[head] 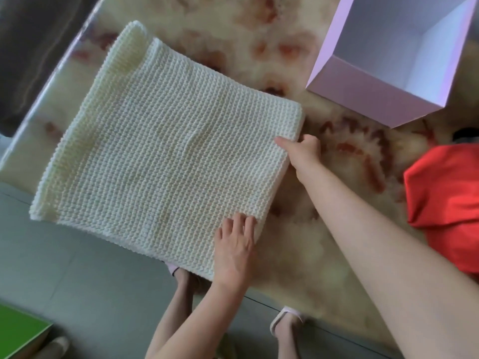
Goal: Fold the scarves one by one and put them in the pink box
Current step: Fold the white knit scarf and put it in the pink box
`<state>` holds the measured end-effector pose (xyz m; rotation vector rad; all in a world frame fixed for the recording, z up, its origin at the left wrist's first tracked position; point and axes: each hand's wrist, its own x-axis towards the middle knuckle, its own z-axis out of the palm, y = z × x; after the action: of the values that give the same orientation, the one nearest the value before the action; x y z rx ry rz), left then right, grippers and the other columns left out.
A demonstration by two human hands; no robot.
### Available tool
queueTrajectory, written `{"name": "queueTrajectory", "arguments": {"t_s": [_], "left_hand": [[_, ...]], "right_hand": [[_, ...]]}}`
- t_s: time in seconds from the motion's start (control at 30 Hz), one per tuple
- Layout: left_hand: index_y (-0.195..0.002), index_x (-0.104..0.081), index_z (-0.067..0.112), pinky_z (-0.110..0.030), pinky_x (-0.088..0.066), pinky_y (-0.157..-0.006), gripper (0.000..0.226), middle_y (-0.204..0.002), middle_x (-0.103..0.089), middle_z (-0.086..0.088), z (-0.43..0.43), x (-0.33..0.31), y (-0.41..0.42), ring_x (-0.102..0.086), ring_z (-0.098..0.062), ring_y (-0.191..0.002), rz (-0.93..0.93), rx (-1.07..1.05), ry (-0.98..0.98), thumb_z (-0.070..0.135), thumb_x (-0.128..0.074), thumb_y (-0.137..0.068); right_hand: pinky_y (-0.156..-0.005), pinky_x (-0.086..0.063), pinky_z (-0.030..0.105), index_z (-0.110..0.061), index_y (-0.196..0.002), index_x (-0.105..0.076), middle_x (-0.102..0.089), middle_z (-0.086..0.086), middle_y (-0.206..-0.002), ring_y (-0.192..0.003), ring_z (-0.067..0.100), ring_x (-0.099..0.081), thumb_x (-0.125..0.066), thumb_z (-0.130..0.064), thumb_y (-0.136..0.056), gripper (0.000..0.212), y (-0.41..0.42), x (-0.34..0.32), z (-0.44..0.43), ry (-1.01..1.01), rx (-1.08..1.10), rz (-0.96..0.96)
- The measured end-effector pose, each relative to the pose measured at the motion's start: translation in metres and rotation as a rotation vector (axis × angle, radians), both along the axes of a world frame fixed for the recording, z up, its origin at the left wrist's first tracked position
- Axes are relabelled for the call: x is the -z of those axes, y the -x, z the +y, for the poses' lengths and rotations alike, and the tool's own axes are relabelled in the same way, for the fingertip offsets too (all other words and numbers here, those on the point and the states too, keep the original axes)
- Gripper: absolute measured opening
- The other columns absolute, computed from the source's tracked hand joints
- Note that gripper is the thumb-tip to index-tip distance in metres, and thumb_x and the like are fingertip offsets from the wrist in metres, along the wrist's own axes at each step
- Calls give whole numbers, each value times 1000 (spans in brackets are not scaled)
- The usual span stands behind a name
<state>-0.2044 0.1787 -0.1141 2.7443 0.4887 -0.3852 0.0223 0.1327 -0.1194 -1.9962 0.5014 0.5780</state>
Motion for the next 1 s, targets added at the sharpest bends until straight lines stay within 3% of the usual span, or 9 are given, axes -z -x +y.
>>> {"name": "queueTrajectory", "arguments": {"t_s": [0.07,0.17,0.37,0.47,0.63,0.73,0.83,0.93,1.0], "left_hand": [[-99,-59,17,-32,-48,-58,52,-87,-55,-1,0,2,4,-52,-20,-73,-51,19,30,9,-83,-54],[-103,-57,16,-30,-50,-56,57,-88,-54,0,-4,0,15,-51,-18,-73,-95,71,164,2,-80,-52],[-113,-56,17,-31,-52,-66,69,-98,-57,0,-17,-10,11,-56,-19,-81,-95,-54,137,12,-82,-49],[-111,-58,19,-34,-51,-72,71,-105,-57,-2,-21,-13,10,-57,-23,-88,-38,-196,125,22,-86,-46],[-110,-57,19,-29,-47,-62,54,-99,-58,0,-28,-19,10,-56,-19,-82,-103,-250,262,1,-72,-61],[-121,-45,28,-12,-39,-68,57,-106,-54,11,-41,-28,12,-52,-5,-91,-133,-354,434,1,-62,-74],[-110,-34,42,-11,-39,-74,57,-105,-52,13,-66,-42,18,-50,3,-94,-158,-448,604,3,-60,-78],[-95,-43,38,-3,-36,-74,43,-110,-45,17,-93,-47,23,-46,11,-99,-190,-372,623,1,-56,-79],[-90,-53,32,-1,-38,-72,29,-116,-42,24,-109,-45,26,-48,8,-103,-142,-276,610,3,-54,-84]], "right_hand": [[-71,-54,34,-7,-92,-62,-68,5,-90,-82,21,-66,-73,-22,-74,26,-15,-5,6,76,4,-149],[-69,-48,31,-11,-91,-61,-64,0,-86,-81,20,-62,-69,-24,-76,21,-34,-13,4,202,-105,-307],[-59,-40,19,-14,-96,-52,-55,-7,-80,-71,6,-51,-73,-30,-81,30,-11,-8,-29,25,-169,-85],[-65,-46,25,-14,-95,-51,-52,-9,-77,-71,5,-52,-71,-20,-82,25,-13,-9,-36,-49,-142,-47],[-81,-54,46,-18,-90,-55,-60,-5,-85,-88,19,-62,-64,-23,-78,16,-17,-13,-46,-60,-92,-86],[-66,-48,29,-17,-99,-45,-55,-5,-85,-77,13,-55,-59,-20,-85,20,-14,-17,-72,-26,-91,-161],[-57,-35,20,-21,-105,-32,-48,2,-85,-64,10,-42,-53,-9,-88,29,-15,-25,-115,32,-236,-304],[-67,-41,11,-20,-112,-39,-52,8,-108,-75,6,-49,-45,6,-87,36,-19,-42,-152,9,-406,-390],[-91,-40,16,-20,-107,-59,-54,0,-115,-97,11,-51,-39,8,-89,38,-23,-52,-172,88,-510,-330]]}}
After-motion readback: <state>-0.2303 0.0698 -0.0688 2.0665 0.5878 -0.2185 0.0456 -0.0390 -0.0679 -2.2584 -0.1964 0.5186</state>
